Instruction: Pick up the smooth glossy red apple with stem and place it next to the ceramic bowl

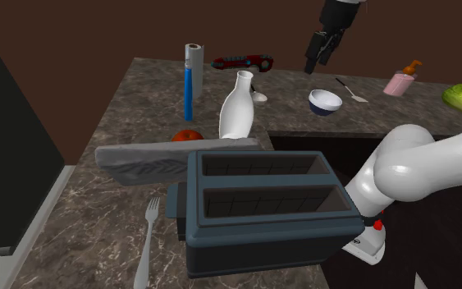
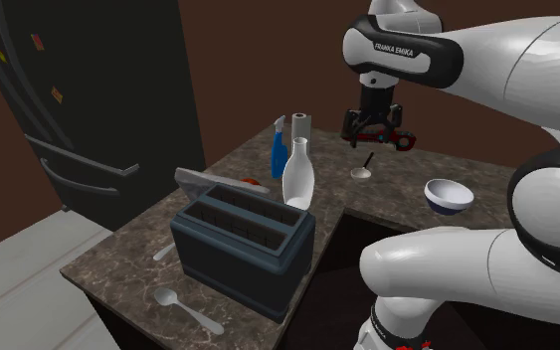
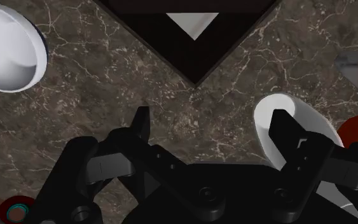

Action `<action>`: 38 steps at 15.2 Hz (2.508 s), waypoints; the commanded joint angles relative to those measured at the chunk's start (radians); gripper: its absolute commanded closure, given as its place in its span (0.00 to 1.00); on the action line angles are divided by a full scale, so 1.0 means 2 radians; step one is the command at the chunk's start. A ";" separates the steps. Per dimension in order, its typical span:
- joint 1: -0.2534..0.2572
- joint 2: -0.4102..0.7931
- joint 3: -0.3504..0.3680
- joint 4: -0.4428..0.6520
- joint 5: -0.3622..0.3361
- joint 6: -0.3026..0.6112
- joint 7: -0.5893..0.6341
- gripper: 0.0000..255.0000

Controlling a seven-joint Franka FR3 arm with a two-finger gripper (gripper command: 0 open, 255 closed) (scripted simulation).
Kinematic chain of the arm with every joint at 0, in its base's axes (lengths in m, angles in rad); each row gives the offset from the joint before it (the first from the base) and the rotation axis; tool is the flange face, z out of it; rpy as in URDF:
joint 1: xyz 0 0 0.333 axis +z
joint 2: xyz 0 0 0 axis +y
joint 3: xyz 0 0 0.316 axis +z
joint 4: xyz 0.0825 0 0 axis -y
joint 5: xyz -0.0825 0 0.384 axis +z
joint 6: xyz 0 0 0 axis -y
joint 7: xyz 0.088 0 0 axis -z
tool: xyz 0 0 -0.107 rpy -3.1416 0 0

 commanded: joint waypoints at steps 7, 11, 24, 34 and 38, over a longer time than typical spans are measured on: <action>0.007 0.017 0.062 -0.028 0.060 0.044 0.114 0.00; 0.010 0.046 0.104 -0.031 0.097 0.081 0.187 0.00; 0.002 0.217 0.234 0.042 0.153 0.212 0.421 0.00; -0.005 0.338 0.286 0.099 0.119 0.288 0.542 0.00; -0.005 0.350 0.289 0.087 0.113 0.312 0.547 0.00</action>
